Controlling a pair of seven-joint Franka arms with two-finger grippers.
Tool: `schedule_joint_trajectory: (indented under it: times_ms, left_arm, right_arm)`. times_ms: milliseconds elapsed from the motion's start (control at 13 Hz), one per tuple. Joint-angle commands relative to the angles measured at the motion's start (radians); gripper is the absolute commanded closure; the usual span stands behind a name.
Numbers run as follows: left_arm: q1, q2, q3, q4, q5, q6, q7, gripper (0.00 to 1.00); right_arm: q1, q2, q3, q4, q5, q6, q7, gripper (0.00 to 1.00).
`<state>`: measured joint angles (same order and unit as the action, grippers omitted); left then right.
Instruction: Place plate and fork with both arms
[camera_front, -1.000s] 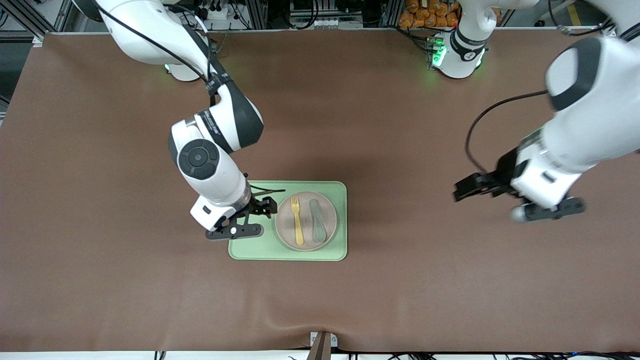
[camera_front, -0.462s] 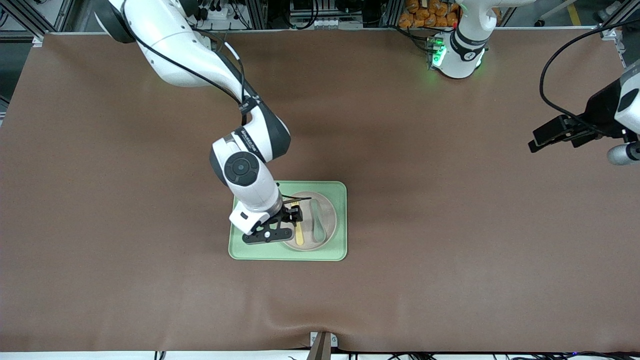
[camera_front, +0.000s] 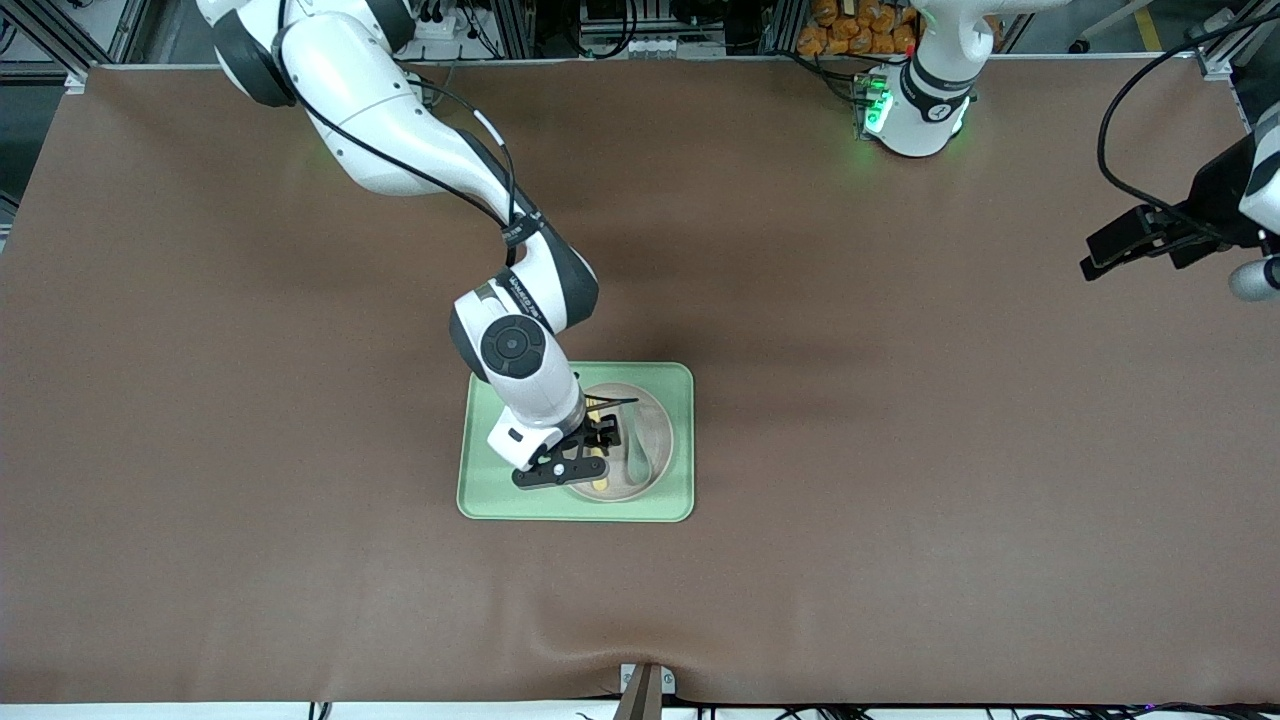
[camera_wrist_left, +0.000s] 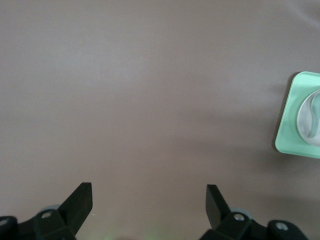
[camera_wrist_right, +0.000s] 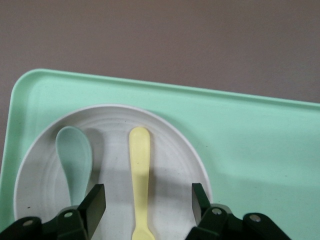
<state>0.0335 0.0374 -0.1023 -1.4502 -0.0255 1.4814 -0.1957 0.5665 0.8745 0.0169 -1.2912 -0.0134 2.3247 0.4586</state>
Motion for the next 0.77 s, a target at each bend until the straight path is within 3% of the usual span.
schedule_joint_trajectory:
  times_ms: [0, 385, 692]
  left_arm:
    - [0.071, -0.080, -0.013, -0.111, 0.015, 0.046, 0.094, 0.00]
    - [0.091, -0.088, -0.016, -0.107, 0.016, 0.046, 0.096, 0.00]
    - [0.086, -0.080, -0.020, -0.102, 0.013, 0.046, 0.116, 0.00]
  right_arm:
    - [0.024, 0.024, -0.011, 0.033, -0.046, -0.004, 0.072, 0.23]
    - [0.024, 0.024, -0.011, 0.007, -0.053, -0.011, 0.094, 0.37]
    - [0.027, 0.024, -0.009, -0.014, -0.051, -0.013, 0.097, 0.41]
